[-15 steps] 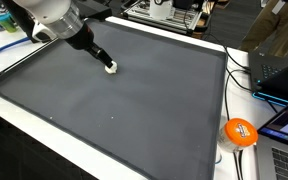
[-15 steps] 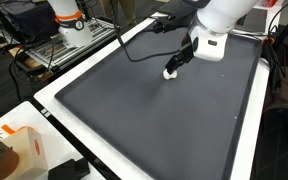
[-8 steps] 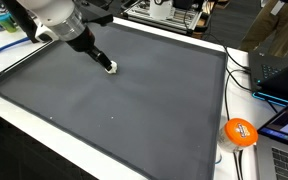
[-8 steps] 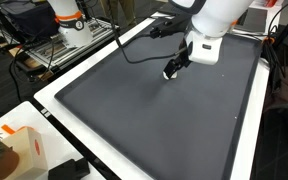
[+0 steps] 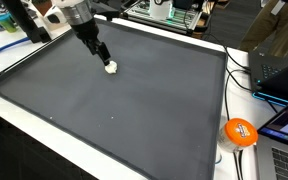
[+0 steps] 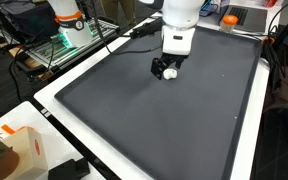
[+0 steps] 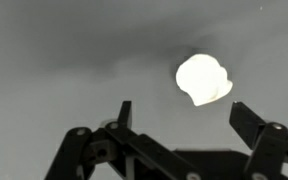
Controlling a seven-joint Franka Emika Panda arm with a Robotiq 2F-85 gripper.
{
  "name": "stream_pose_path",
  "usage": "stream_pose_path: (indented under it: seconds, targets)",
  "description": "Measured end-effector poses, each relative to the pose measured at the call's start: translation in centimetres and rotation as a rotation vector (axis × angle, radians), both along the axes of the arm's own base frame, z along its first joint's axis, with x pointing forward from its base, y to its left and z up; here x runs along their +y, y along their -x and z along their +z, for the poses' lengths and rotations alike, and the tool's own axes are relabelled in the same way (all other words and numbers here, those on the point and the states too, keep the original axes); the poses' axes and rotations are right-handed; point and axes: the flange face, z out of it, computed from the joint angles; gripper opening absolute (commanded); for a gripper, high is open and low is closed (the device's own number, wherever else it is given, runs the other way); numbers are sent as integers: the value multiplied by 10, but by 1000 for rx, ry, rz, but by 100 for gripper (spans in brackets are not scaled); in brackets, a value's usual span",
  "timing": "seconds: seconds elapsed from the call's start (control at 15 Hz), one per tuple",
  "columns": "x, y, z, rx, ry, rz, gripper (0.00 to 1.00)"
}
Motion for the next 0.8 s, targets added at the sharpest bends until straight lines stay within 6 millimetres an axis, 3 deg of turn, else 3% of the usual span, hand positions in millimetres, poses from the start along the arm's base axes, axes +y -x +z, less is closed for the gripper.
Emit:
stream_pose_path:
  seconds: [0.2, 0.53, 0.8]
  targets:
    - [3, 24, 10, 6, -7, 25, 100]
    - [6, 26, 12, -26, -2, 31, 100]
    - [18, 35, 1, -85, 7, 36, 100]
